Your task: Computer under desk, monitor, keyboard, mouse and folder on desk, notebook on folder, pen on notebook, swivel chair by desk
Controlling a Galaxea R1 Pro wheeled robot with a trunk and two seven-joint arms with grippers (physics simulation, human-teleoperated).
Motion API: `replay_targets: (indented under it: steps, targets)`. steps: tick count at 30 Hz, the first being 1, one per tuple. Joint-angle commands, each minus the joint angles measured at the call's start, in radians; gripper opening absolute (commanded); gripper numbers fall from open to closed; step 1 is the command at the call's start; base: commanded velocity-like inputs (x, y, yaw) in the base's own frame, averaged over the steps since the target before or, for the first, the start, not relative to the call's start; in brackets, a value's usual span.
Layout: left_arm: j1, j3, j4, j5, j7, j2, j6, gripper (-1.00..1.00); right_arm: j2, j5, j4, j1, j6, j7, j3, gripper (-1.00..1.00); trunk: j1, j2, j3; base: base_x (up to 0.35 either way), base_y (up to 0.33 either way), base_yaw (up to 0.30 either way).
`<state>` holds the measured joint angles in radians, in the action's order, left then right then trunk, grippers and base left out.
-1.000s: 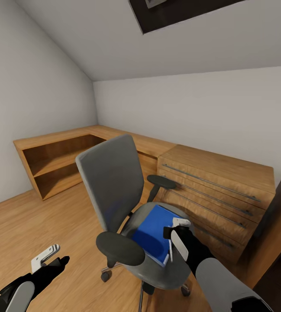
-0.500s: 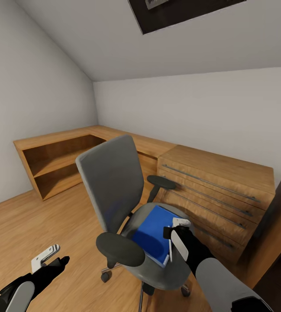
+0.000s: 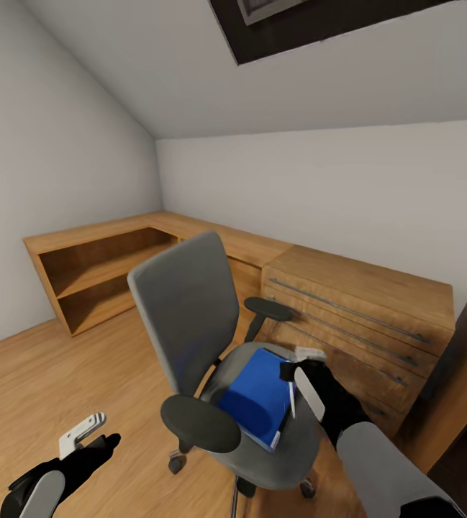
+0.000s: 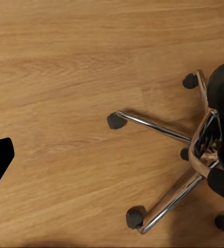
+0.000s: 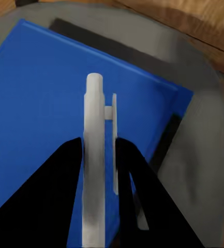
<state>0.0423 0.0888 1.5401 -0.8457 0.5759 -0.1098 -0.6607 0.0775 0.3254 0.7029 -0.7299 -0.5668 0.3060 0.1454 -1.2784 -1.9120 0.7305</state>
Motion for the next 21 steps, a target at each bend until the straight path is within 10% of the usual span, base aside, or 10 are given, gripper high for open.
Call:
replay_targets:
  steps: [1, 7, 12, 21]
  targets:
    - [0.001, -0.004, -0.003, -0.01, 0.01, 0.0, -0.002, 1.0, -0.014, 0.013, 0.035, 0.0, -0.039, 0.01, 0.003, -1.0, 0.004, 0.007, -0.002, 0.0, 0.0, 0.0]
    - [0.001, -0.008, -0.009, -0.006, 0.009, -0.003, -0.002, 1.0, -0.088, 0.077, 0.265, 0.043, -0.22, 0.009, 0.002, -1.0, 0.027, 0.049, -0.021, -0.093, 0.0, 0.0]
    - [0.001, -0.006, -0.01, -0.006, 0.009, -0.005, -0.001, 1.0, -0.14, 0.124, 0.635, 0.18, -0.385, 0.009, 0.001, -1.0, 0.046, 0.084, -0.037, -0.309, 0.0, 0.0]
    - [0.001, -0.007, -0.183, 0.019, 0.009, -0.005, 0.001, 1.0, -0.156, 0.127, 0.738, 0.209, -0.399, 0.01, -0.077, -1.0, 0.081, 0.147, -0.065, -0.066, 0.0, 0.0]
